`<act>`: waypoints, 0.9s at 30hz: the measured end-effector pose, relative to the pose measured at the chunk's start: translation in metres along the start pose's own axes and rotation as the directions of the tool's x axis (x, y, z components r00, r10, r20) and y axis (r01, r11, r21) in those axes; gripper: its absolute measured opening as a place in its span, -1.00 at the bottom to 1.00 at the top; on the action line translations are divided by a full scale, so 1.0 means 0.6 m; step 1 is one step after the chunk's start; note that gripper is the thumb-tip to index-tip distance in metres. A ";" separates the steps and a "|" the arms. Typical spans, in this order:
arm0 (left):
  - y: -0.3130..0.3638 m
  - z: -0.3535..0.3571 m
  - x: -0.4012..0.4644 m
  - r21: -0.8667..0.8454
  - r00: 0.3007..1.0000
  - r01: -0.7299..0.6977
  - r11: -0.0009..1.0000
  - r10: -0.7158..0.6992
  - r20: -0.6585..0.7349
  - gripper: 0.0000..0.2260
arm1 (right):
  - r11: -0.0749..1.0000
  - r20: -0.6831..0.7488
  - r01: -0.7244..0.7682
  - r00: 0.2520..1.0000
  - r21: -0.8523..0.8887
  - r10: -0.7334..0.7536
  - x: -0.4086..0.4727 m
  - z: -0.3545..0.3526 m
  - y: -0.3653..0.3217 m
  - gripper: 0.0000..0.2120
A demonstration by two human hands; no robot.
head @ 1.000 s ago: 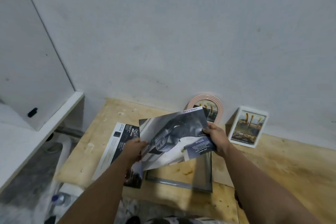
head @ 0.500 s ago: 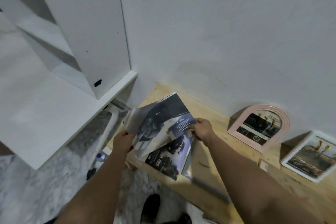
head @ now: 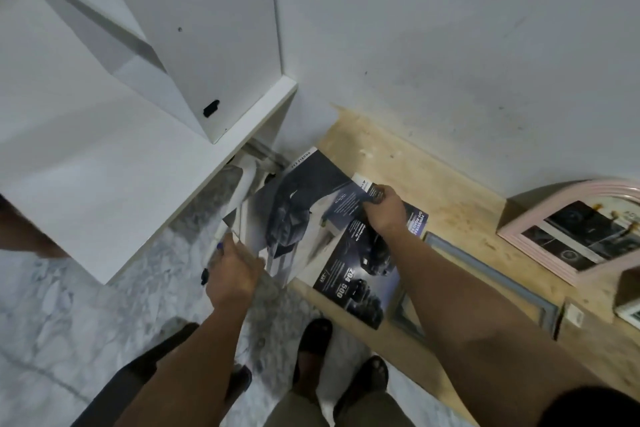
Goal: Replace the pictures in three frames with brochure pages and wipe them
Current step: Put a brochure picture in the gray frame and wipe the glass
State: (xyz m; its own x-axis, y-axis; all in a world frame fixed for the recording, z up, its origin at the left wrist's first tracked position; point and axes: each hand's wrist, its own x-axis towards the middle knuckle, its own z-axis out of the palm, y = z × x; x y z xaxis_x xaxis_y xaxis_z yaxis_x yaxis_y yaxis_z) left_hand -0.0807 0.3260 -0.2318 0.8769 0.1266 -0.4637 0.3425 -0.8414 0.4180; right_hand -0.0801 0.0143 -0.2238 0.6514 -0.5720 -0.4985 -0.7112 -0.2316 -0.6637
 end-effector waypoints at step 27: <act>0.050 0.086 0.022 0.626 0.879 -0.473 0.621 0.386 0.281 -0.26 | 0.968 0.195 0.059 0.981 -0.243 -0.011 0.008 -0.134 0.052 -0.41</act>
State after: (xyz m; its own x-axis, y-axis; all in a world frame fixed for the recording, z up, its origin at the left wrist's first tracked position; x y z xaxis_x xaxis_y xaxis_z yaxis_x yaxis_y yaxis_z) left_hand -0.0766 0.2754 -0.2659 0.8080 -0.3613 -0.4654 -0.4130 -0.9107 -0.0101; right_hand -0.1205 -0.0589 -0.2016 0.6984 -0.4053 -0.5898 -0.7141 -0.4492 -0.5369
